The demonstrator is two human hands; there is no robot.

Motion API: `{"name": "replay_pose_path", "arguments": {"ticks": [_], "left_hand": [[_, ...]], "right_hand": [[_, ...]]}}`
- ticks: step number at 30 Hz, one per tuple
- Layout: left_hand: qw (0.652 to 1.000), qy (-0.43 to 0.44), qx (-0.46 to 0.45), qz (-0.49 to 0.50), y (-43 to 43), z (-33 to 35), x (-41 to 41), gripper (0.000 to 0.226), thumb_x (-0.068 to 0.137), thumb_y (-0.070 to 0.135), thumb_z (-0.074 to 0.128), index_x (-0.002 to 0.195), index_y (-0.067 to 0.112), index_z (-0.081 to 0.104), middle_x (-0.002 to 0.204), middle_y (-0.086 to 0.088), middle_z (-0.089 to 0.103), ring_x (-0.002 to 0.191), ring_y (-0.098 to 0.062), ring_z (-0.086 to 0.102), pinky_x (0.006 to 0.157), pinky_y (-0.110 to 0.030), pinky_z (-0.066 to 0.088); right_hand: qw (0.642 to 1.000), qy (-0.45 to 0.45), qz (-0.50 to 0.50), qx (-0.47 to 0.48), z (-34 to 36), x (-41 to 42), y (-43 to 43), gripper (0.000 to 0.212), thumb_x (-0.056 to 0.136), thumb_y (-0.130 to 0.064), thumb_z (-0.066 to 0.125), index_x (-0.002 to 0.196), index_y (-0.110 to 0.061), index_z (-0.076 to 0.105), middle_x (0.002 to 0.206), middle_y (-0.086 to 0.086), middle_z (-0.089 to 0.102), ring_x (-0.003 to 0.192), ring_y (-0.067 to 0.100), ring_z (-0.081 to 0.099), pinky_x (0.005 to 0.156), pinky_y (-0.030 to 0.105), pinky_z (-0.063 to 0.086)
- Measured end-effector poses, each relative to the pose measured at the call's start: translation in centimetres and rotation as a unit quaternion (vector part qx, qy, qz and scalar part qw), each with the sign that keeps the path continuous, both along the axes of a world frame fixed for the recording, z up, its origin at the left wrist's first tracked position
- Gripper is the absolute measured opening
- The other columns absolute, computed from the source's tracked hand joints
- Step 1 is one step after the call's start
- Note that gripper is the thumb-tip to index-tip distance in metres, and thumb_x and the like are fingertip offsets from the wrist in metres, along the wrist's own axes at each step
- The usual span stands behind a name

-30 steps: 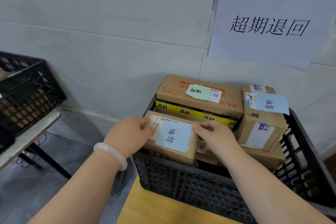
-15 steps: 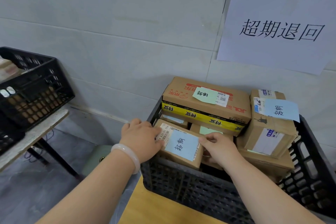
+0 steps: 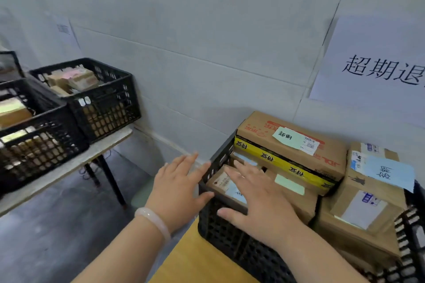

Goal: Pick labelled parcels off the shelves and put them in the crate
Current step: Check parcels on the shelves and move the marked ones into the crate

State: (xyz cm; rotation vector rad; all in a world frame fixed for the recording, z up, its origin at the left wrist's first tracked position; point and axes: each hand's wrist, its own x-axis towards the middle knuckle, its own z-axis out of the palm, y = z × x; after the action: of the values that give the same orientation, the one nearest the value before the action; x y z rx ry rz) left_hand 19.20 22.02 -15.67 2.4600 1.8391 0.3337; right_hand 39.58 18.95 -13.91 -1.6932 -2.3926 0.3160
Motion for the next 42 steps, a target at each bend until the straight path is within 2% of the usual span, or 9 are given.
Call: {"name": "replay_pose_path", "arguments": {"ticks": [5,11,18,22,26,30,35,40,42], "left_hand": [[0.992,0.021,-0.003,0.123,-8.6,-1.5,-4.3,0.084,0.073,0.078,0.024,0.150,0.046,0.027,0.162,0.006,0.019,0.149,-0.023,0.021,0.118,-0.049,0.020],[0.949,0.051,-0.032,0.309,-21.6,-4.0,-10.0,0.078,0.073,0.073,0.037,0.140,0.035,0.050,0.143,-0.005,0.054,0.126,-0.030,0.055,0.096,-0.055,0.047],[0.874,0.029,-0.029,0.483,-36.1,-5.0,-14.6,0.079,0.069,0.072,0.041,0.139,0.035,0.042,0.138,-0.006,0.058,0.121,-0.030,0.059,0.092,-0.056,0.051],[0.836,0.041,-0.028,0.547,-42.7,-4.5,-16.9,0.081,0.066,0.072,0.050,0.137,0.035,0.048,0.137,-0.005,0.059,0.121,-0.028,0.060,0.093,-0.054,0.051],[0.783,0.052,-0.037,0.618,-49.9,-4.6,-19.4,0.090,0.058,0.074,0.068,0.138,0.036,0.051,0.137,-0.002,0.059,0.122,-0.025,0.059,0.094,-0.051,0.049],[0.741,0.033,-0.046,0.669,-56.4,-5.7,-20.6,0.080,0.066,0.075,0.043,0.136,0.038,0.053,0.135,0.000,0.060,0.119,-0.022,0.062,0.089,-0.050,0.053],[0.675,-0.005,-0.048,0.737,-63.8,-7.5,-19.3,0.078,0.065,0.073,0.041,0.134,0.039,0.055,0.134,0.001,0.061,0.119,-0.022,0.062,0.089,-0.049,0.053],[0.581,-0.033,-0.032,0.813,-69.2,-8.4,-16.0,0.081,0.078,0.068,0.042,0.152,0.045,0.019,0.162,0.005,0.019,0.149,-0.023,0.020,0.117,-0.049,0.017],[0.529,-0.033,-0.023,0.848,-70.7,-8.6,-13.9,0.082,0.078,0.070,0.039,0.152,0.046,0.016,0.163,0.007,0.014,0.150,-0.023,0.016,0.118,-0.048,0.014]], "right_hand": [[0.987,-0.034,0.152,0.031,-1.6,-3.7,-2.5,0.091,0.080,-0.081,0.037,0.151,-0.044,-0.006,0.161,-0.017,-0.012,0.146,0.006,-0.020,0.119,0.036,-0.011],[0.948,-0.038,0.315,0.019,-5.3,-11.8,-7.5,0.095,0.076,-0.083,0.035,0.149,-0.045,-0.012,0.160,-0.017,-0.013,0.147,0.011,-0.018,0.120,0.042,-0.009],[0.873,-0.021,0.487,0.032,-6.4,-21.6,-16.2,0.093,0.072,-0.081,0.028,0.152,-0.043,0.001,0.163,-0.010,-0.002,0.148,0.012,-0.013,0.116,0.041,-0.012],[0.827,-0.033,0.559,0.048,-5.1,-27.1,-20.8,0.093,0.072,-0.082,0.023,0.149,-0.045,-0.013,0.160,-0.015,-0.017,0.146,0.010,-0.023,0.118,0.040,-0.014],[0.783,-0.002,0.621,0.048,-4.7,-32.6,-26.9,0.090,0.078,-0.077,0.036,0.150,-0.046,-0.010,0.159,-0.017,-0.017,0.145,0.007,-0.023,0.116,0.037,-0.016],[0.725,0.007,0.688,0.031,-5.9,-36.7,-33.6,0.091,0.078,-0.074,0.041,0.151,-0.045,-0.004,0.152,-0.022,-0.019,0.145,0.005,-0.022,0.114,0.035,-0.018],[0.647,-0.010,0.763,0.000,-6.8,-39.5,-40.6,0.093,0.079,-0.075,0.045,0.150,-0.047,-0.008,0.155,-0.023,-0.013,0.146,0.005,-0.017,0.116,0.031,-0.016],[0.537,-0.025,0.843,-0.010,-7.6,-41.2,-46.6,0.094,0.077,-0.077,0.044,0.150,-0.046,-0.007,0.157,-0.022,-0.011,0.146,0.002,-0.016,0.114,0.026,-0.015],[0.488,-0.031,0.872,0.004,-8.3,-41.3,-48.9,0.094,0.073,-0.080,0.044,0.152,-0.043,0.008,0.160,-0.016,0.007,0.148,0.007,0.002,0.117,0.025,-0.005]]}}
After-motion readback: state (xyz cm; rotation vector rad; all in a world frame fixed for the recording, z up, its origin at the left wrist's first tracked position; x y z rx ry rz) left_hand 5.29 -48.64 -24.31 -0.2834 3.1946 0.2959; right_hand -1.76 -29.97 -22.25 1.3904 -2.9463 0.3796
